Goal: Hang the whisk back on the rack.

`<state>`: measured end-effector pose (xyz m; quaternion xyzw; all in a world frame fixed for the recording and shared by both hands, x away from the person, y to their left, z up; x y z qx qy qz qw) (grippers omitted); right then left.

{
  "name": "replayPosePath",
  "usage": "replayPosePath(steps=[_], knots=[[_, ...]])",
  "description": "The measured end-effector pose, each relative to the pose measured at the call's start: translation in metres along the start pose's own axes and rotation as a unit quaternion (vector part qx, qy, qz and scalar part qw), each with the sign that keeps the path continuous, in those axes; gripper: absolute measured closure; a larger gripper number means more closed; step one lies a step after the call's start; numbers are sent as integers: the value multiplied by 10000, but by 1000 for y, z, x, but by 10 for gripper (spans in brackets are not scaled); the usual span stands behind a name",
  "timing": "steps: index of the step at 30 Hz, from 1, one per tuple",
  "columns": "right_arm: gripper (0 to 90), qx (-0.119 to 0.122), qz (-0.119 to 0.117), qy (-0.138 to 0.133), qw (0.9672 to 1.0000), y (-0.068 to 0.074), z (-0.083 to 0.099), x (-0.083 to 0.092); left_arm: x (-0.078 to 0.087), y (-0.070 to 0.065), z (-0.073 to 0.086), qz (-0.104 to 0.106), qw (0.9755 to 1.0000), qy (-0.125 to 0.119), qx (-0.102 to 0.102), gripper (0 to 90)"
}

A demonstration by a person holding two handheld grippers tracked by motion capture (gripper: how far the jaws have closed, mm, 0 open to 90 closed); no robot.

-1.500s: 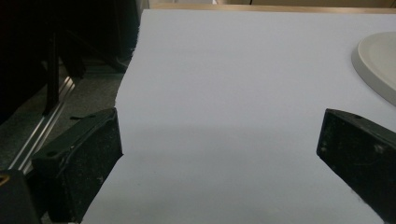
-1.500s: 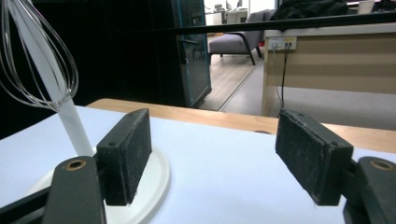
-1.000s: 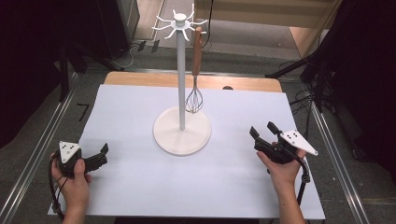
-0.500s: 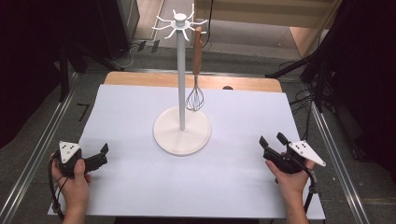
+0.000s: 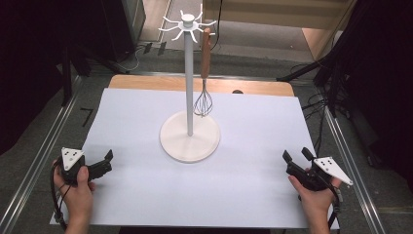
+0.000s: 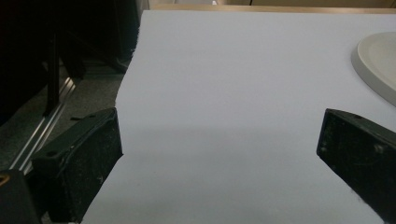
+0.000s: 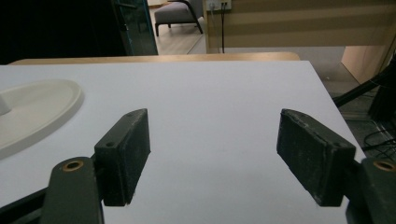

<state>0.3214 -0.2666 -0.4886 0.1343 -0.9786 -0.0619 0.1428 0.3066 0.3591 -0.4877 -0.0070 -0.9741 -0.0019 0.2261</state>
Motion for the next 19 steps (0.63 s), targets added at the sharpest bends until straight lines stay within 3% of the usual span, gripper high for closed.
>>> replayPosePath(steps=[5, 11, 19], knots=[[268, -25, 146, 69, 9999, -9, 7, 9, 0, 0, 0, 24, 10000, -1, 57, 6], [261, 3, 85, 215, 9997, -17, 18, 16, -1, 1, 0, -11, 10000, 43, 60, 6], [263, 14, 45, 193, 9998, -17, 18, 17, 0, -1, 0, -55, 10000, -2, -5, 6]])
Point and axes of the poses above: each handheld gripper's, and its own axes: x roughly backward along the jaws, z roughly out of its underside, y roughly to its left, the point moved 6 cm from there along -x, roughly forward along the jaws, and after that the axes turned 1 degree about -z, right-handed, at the moved point
